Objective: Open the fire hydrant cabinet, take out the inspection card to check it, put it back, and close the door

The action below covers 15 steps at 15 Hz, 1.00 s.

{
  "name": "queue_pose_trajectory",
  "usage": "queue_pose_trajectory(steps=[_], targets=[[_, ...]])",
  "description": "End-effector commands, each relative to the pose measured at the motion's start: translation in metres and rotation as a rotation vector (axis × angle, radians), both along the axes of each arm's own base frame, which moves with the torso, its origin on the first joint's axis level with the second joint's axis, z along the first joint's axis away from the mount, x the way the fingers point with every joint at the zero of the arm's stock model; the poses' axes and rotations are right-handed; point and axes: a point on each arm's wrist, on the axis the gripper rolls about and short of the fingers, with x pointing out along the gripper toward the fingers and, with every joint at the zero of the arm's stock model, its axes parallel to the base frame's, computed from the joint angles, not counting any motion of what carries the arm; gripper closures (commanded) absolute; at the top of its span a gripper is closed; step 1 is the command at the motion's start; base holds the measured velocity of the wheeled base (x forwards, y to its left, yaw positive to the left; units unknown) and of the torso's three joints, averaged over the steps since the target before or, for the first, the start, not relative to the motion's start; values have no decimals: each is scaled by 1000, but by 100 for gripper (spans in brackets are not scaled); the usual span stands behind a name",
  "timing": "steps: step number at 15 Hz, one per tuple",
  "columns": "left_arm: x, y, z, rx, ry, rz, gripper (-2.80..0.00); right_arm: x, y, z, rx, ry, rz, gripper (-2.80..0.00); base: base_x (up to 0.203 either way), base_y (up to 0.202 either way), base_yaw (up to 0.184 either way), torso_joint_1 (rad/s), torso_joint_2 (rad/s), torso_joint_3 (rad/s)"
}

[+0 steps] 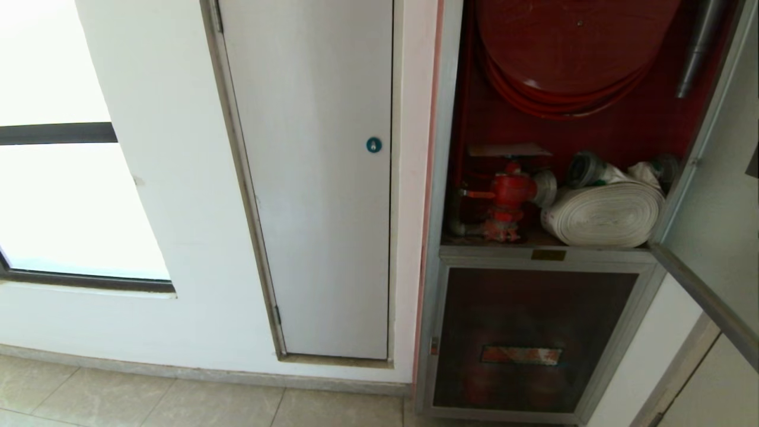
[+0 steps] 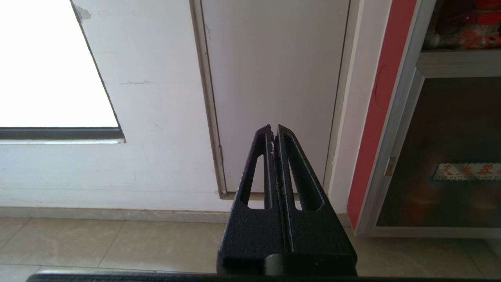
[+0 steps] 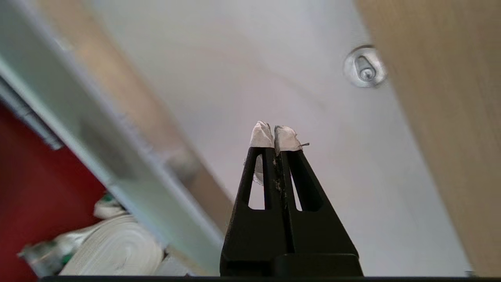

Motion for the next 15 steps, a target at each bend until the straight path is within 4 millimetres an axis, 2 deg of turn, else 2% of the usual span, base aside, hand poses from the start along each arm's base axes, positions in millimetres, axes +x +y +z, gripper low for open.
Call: queue_pose_trajectory(steps=[1, 4, 7, 15], targets=[[2, 0, -8, 1, 28, 0, 0, 3, -10, -3, 29, 28, 15, 0, 0, 0, 0, 0, 0, 0], [2, 0, -7, 1, 25, 1, 0, 13, -26, 2, 34, 44, 67, 0, 0, 0, 0, 0, 0, 0], [2, 0, -7, 0, 27, 1, 0, 18, -29, 5, 13, 67, 172, 0, 0, 0, 0, 0, 0, 0], [2, 0, -7, 0, 25, 0, 0, 20, -7, 6, -39, 72, 322, 0, 0, 0, 0, 0, 0, 0]])
